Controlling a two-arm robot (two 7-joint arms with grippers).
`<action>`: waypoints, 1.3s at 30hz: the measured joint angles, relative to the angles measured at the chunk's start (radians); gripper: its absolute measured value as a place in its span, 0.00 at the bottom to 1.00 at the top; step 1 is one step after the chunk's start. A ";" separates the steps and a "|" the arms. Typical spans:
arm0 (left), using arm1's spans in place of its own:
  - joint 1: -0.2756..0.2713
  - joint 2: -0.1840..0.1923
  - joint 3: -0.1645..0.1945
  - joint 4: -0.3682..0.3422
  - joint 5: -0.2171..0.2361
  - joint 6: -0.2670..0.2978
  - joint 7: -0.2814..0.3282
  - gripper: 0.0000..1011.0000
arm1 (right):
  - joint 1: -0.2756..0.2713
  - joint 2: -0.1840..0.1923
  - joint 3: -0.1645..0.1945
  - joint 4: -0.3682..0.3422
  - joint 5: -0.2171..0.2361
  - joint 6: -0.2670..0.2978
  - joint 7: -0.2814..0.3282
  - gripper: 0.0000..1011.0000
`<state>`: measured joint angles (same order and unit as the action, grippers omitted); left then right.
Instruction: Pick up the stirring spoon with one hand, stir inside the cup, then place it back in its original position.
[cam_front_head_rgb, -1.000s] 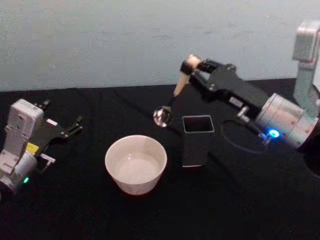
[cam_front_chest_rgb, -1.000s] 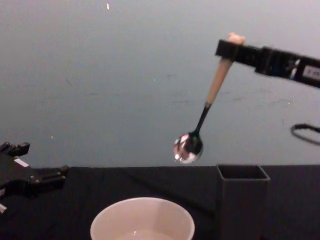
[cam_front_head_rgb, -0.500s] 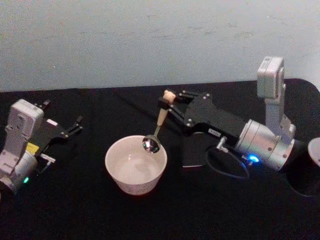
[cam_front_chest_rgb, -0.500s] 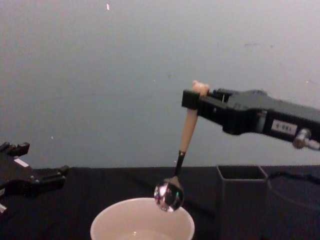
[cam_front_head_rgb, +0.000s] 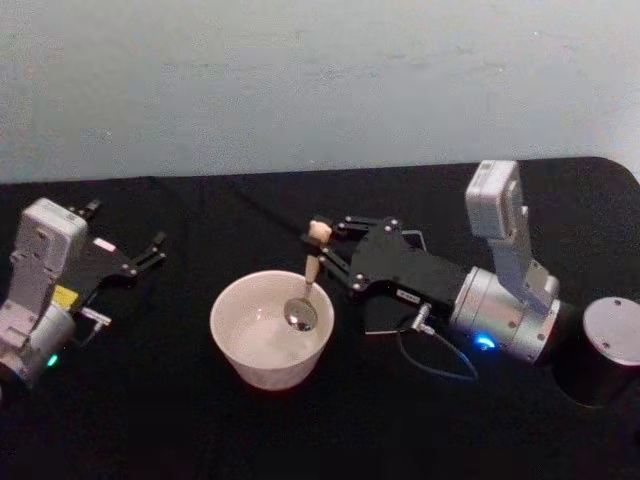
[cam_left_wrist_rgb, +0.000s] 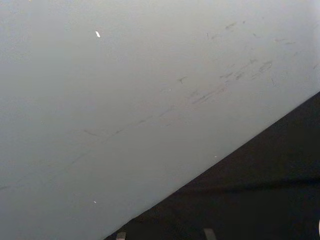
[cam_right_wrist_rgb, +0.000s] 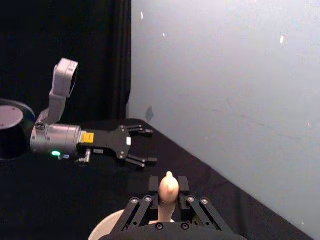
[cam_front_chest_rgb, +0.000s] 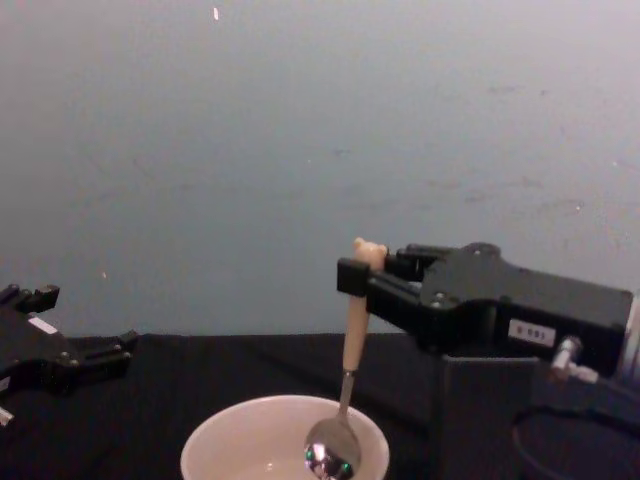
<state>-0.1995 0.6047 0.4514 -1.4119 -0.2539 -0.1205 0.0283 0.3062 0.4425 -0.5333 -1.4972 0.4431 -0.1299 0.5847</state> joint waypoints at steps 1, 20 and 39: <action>0.000 0.000 0.000 0.000 0.000 0.000 0.000 0.99 | 0.002 -0.004 -0.001 0.008 -0.006 -0.001 0.003 0.22; 0.000 0.000 0.000 0.000 0.000 0.000 0.000 0.99 | 0.002 -0.035 -0.028 0.031 -0.046 -0.001 0.032 0.22; 0.000 0.000 0.000 0.000 0.000 0.000 0.000 0.99 | 0.075 -0.139 -0.077 0.117 -0.105 0.019 -0.002 0.22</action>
<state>-0.1996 0.6047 0.4514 -1.4119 -0.2539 -0.1205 0.0283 0.3814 0.3035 -0.6100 -1.3799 0.3383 -0.1108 0.5828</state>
